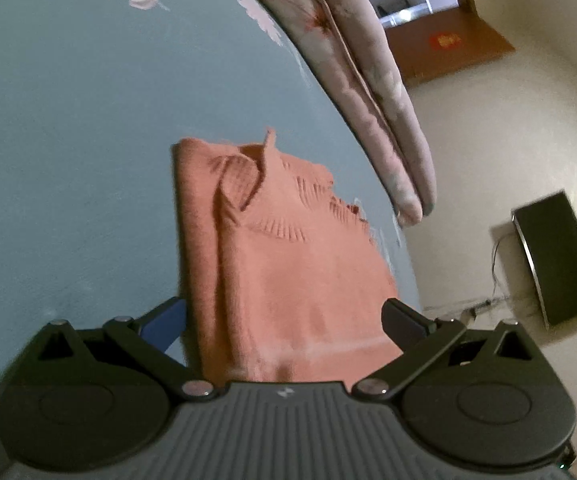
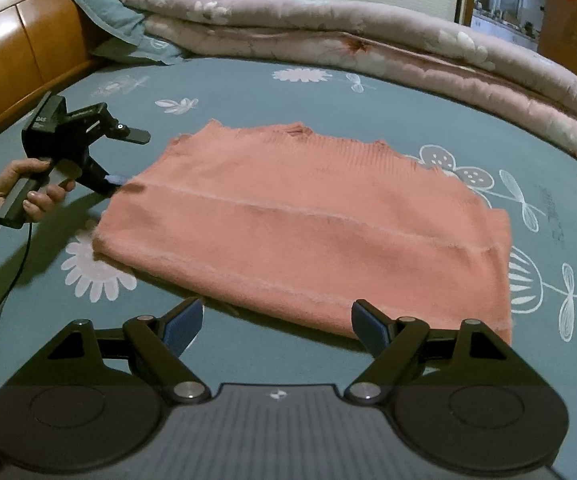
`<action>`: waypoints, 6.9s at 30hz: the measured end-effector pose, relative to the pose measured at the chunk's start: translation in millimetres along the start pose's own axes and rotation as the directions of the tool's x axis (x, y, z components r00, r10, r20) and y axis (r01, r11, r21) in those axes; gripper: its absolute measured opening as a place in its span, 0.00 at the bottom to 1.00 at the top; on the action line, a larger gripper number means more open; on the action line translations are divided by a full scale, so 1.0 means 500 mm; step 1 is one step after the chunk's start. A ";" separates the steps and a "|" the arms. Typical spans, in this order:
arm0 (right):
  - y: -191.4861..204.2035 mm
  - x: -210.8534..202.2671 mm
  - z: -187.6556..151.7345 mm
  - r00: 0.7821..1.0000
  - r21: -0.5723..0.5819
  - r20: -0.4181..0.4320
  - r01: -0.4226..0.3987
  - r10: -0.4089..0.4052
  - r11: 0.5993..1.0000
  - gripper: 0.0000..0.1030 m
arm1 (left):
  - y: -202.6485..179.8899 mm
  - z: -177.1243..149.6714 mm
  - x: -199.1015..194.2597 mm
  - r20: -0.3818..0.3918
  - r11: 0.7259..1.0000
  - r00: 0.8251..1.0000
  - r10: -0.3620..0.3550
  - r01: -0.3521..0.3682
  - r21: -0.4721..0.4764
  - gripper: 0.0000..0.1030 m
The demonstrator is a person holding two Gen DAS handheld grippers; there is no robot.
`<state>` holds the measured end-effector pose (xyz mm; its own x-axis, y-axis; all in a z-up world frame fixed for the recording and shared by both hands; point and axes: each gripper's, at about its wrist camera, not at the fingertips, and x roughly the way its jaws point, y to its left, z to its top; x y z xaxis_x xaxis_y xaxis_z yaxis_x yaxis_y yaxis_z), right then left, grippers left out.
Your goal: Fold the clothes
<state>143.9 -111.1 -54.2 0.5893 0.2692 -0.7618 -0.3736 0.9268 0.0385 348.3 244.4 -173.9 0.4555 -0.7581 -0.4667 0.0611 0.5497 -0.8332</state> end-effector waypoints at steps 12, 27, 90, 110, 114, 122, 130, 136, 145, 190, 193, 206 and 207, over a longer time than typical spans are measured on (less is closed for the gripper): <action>0.012 0.014 -0.004 1.000 -0.024 -0.015 -0.020 0.019 1.000 0.83 | -0.016 -0.027 0.010 -0.047 0.996 0.998 -0.042 0.046 0.072 0.99; 0.011 0.035 -0.013 0.999 -0.002 -0.036 -0.031 0.031 1.000 0.83 | -0.024 -0.005 0.048 -0.034 0.995 0.997 -0.074 0.076 0.066 0.99; -0.370 0.052 -0.013 0.994 0.369 0.105 -0.008 -0.033 0.929 0.38 | 0.004 0.007 0.068 -0.048 0.991 0.991 0.126 -0.128 -0.044 0.20; -0.666 0.325 0.040 0.837 0.509 0.132 -0.517 0.531 0.689 0.65 | 0.005 0.037 0.078 -0.142 0.992 0.982 0.125 -0.126 0.001 0.20; -0.659 0.326 0.065 0.842 0.458 0.042 -0.495 0.538 0.738 0.53 | -0.018 0.044 0.076 -0.171 0.988 0.973 0.152 -0.145 0.050 0.20; -0.640 0.347 0.071 0.866 0.431 0.015 -0.456 0.499 0.779 0.35 | -0.001 0.036 0.073 -0.185 0.991 0.974 0.132 -0.129 0.031 0.20; -0.589 0.336 0.101 0.932 0.314 -0.061 -0.323 0.358 0.893 0.32 | -0.022 0.042 0.086 -0.194 0.982 0.963 0.188 -0.183 0.041 0.20; -0.598 0.330 0.095 0.934 0.332 -0.055 -0.316 0.353 0.889 0.33 | -0.011 0.037 0.075 -0.185 0.985 0.968 0.172 -0.171 0.018 0.20; -0.600 0.331 0.087 0.931 0.354 -0.038 -0.328 0.363 0.876 0.33 | -0.020 0.041 0.082 -0.189 0.982 0.963 0.189 -0.188 0.025 0.21; -0.465 0.291 0.166 0.984 0.322 -0.171 0.111 -0.058 0.940 0.22 | -0.162 -0.014 0.087 0.013 0.879 0.883 0.470 -0.469 0.085 0.16; -0.448 0.270 0.174 0.984 0.312 -0.153 0.133 -0.089 0.941 0.19 | -0.194 -0.027 0.075 0.052 0.870 0.877 0.478 -0.480 0.109 0.15; -0.330 0.164 0.236 0.977 0.149 -0.111 0.195 -0.180 0.969 0.18 | -0.340 -0.075 0.049 0.127 0.808 0.842 0.524 -0.538 0.240 0.15; -0.319 0.155 0.242 0.977 0.134 -0.106 0.196 -0.183 0.971 0.18 | -0.349 -0.080 0.043 0.129 0.808 0.844 0.521 -0.536 0.245 0.15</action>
<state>336.1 -206.5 -41.0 0.5684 0.0658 -0.8201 -0.1508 0.9882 -0.0253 312.1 118.3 -50.5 0.5308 -0.3080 -0.7895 0.0229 0.9365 -0.3499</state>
